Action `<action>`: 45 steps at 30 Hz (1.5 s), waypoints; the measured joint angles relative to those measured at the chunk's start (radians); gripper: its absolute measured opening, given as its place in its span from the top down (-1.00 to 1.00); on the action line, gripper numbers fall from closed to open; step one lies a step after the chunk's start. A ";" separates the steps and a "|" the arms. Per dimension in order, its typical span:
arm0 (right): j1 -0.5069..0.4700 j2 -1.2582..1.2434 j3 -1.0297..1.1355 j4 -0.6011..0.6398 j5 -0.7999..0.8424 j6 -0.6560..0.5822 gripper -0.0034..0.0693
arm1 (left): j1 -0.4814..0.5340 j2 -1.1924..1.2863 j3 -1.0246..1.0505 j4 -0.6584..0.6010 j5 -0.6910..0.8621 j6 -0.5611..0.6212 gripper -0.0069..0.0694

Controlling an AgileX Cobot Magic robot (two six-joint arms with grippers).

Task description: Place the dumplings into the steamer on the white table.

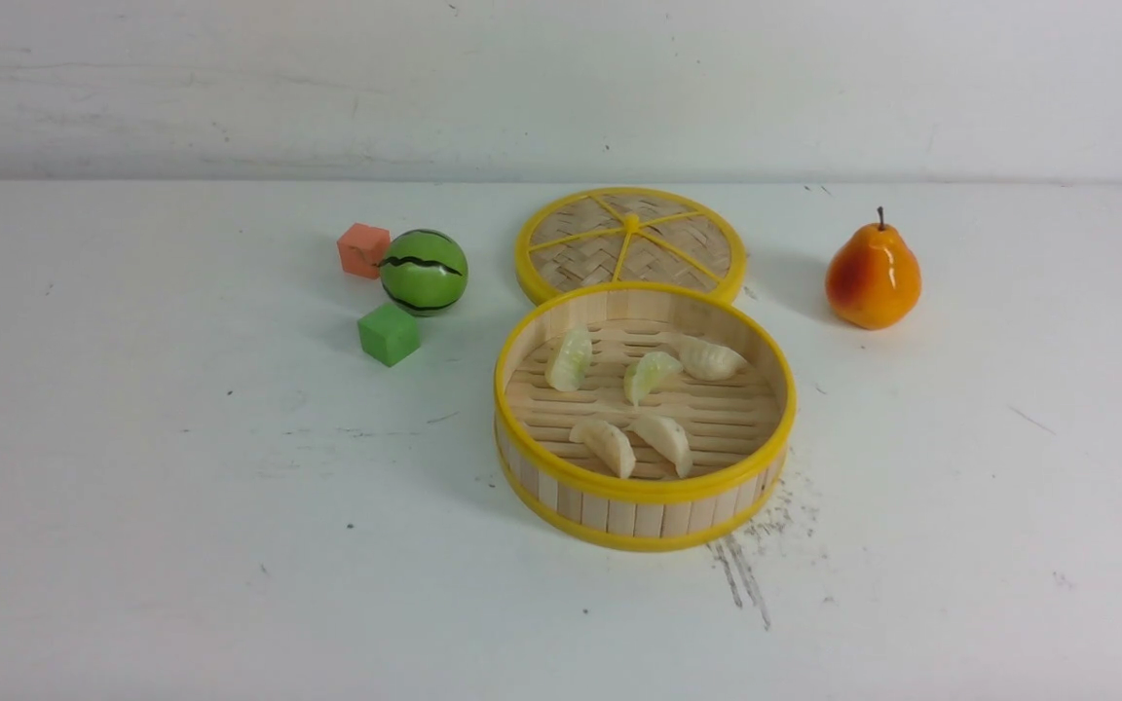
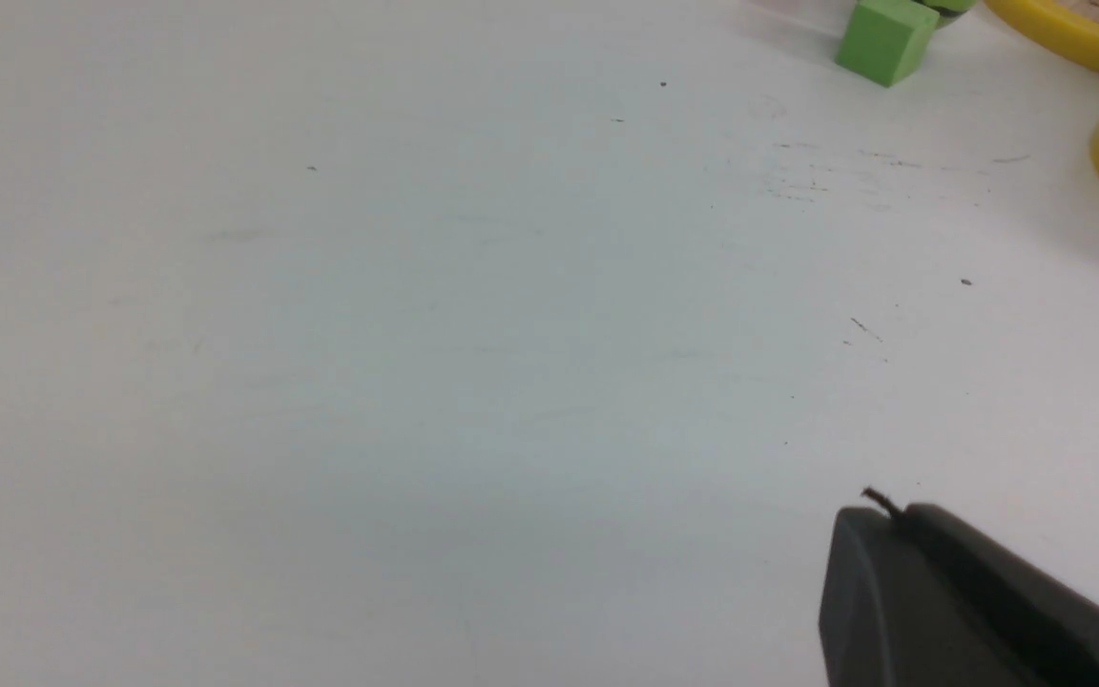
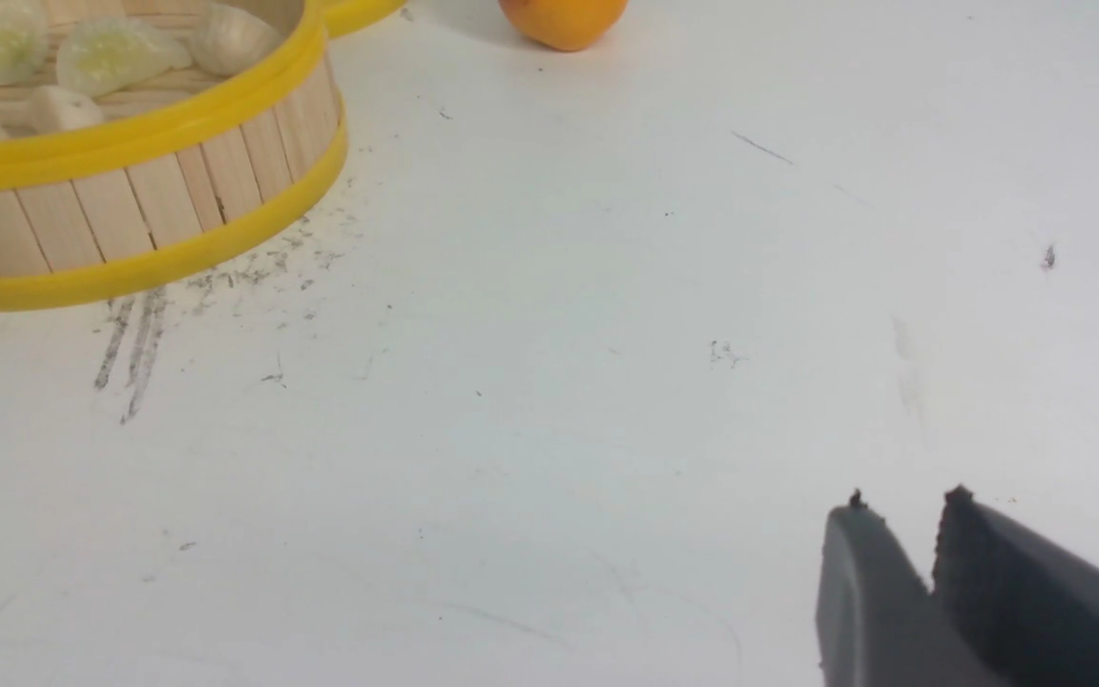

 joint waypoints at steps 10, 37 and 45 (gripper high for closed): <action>0.000 0.000 0.000 0.000 0.000 0.000 0.54 | 0.000 0.000 0.000 -0.001 -0.003 0.000 0.86; 0.000 0.000 0.000 0.000 0.000 0.001 0.47 | 0.000 0.000 0.000 -0.001 -0.005 -0.001 0.84; 0.000 0.000 0.000 0.000 0.000 0.002 0.45 | 0.000 0.000 0.000 -0.001 -0.005 -0.001 0.83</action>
